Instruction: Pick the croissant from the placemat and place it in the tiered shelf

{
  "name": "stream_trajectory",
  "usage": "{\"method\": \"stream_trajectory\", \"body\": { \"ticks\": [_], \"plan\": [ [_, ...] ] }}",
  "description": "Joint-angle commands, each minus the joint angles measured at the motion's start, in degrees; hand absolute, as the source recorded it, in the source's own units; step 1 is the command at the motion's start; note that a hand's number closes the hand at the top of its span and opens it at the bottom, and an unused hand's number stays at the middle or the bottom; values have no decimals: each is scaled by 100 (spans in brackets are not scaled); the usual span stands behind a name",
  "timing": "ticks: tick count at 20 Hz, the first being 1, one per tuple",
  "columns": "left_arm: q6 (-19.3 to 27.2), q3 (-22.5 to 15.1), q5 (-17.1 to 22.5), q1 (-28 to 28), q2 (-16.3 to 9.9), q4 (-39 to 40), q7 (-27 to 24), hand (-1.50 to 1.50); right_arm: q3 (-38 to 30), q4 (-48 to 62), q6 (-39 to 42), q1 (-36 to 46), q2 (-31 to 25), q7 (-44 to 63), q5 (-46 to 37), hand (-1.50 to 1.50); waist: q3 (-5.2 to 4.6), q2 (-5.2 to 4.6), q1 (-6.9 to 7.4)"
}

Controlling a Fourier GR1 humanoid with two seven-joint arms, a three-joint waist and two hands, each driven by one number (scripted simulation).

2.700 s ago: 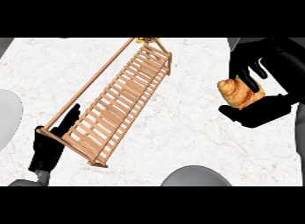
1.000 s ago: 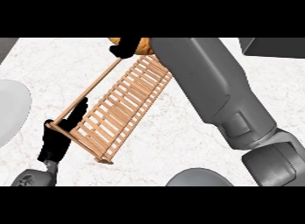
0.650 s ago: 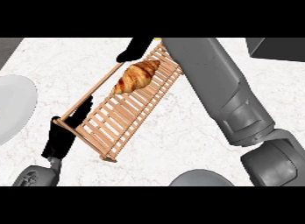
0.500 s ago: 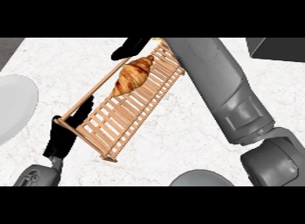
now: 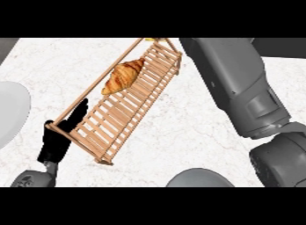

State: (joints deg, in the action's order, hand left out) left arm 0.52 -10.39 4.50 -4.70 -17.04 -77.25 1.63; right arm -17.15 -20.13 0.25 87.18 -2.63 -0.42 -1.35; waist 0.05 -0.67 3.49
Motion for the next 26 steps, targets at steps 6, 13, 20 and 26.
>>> {"method": "stream_trajectory", "body": {
  "ticks": [6, 13, 20, 26],
  "plan": [
    [-79, 122, -26, 52, -155, -11, 107, 0, -374, 319, -501, -424, -1411, 63, -8, -150, -6, -29, -166],
    [67, -209, -183, 368, 206, -358, 132, 0, -530, 459, 944, -825, -2570, -438, 120, -150, 1, -54, -72],
    [40, 13, -254, -219, 144, 132, 135, 0, -435, 680, 1833, -1147, -3178, -1079, -52, -150, 5, -141, -13],
    [12, -65, -320, -63, 215, 44, 43, 0, -255, 804, 2015, -1217, -3247, -1385, -297, -150, 5, -122, 49]
  ]
}}
